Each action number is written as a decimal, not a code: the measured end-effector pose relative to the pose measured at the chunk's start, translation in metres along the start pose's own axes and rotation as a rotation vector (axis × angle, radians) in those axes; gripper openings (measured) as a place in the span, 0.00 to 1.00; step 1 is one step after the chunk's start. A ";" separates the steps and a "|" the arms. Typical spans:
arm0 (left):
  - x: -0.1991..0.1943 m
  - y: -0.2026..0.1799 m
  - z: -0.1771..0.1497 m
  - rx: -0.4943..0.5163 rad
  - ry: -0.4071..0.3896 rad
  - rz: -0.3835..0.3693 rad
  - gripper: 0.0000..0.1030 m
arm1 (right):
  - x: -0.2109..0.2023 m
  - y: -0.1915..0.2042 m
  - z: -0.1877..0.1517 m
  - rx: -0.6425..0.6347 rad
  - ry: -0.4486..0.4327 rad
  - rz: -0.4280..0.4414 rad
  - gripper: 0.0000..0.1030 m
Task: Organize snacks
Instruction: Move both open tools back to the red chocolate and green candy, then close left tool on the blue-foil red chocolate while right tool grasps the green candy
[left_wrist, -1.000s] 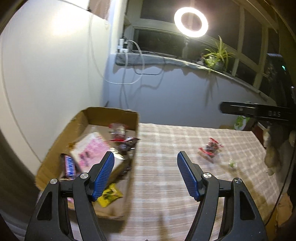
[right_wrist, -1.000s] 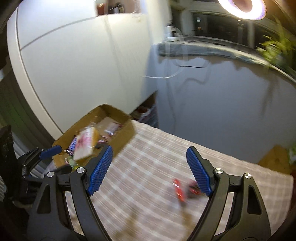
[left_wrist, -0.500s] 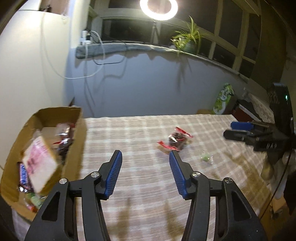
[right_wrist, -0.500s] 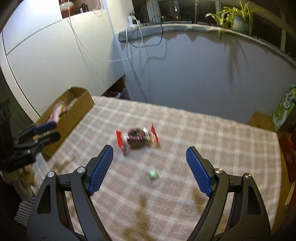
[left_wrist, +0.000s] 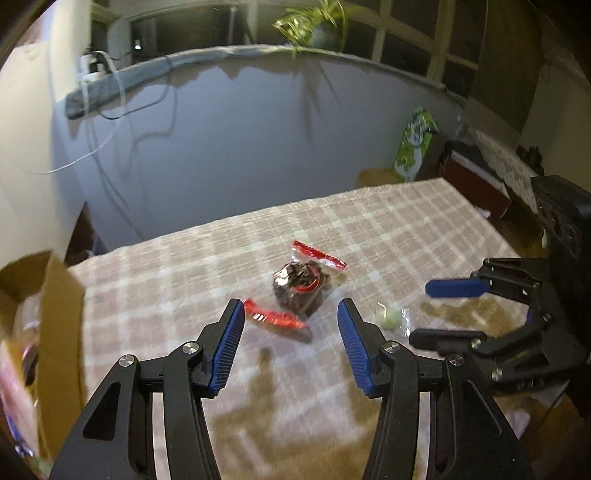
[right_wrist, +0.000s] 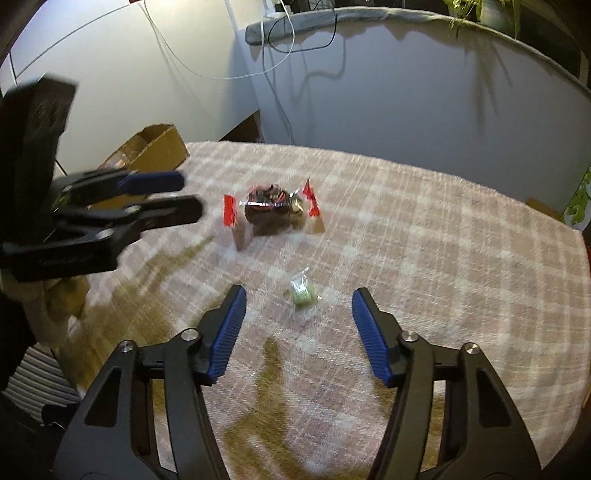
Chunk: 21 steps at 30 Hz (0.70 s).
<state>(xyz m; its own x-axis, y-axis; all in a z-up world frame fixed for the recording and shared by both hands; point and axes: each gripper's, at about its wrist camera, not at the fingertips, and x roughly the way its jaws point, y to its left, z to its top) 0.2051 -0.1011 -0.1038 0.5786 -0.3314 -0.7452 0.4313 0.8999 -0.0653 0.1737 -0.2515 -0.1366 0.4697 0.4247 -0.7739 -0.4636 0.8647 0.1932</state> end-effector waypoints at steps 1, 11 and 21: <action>0.005 -0.002 0.002 0.012 0.009 0.000 0.50 | 0.002 -0.001 -0.001 0.001 0.005 0.006 0.50; 0.055 -0.013 0.019 0.129 0.089 0.023 0.50 | 0.016 -0.006 -0.001 -0.005 0.016 0.049 0.47; 0.067 -0.005 0.016 0.059 0.108 -0.008 0.36 | 0.029 -0.002 -0.002 -0.016 0.041 0.048 0.36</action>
<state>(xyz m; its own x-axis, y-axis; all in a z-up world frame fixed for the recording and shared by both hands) 0.2525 -0.1319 -0.1428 0.4983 -0.3028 -0.8124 0.4775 0.8780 -0.0344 0.1864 -0.2416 -0.1607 0.4156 0.4542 -0.7880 -0.4972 0.8389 0.2214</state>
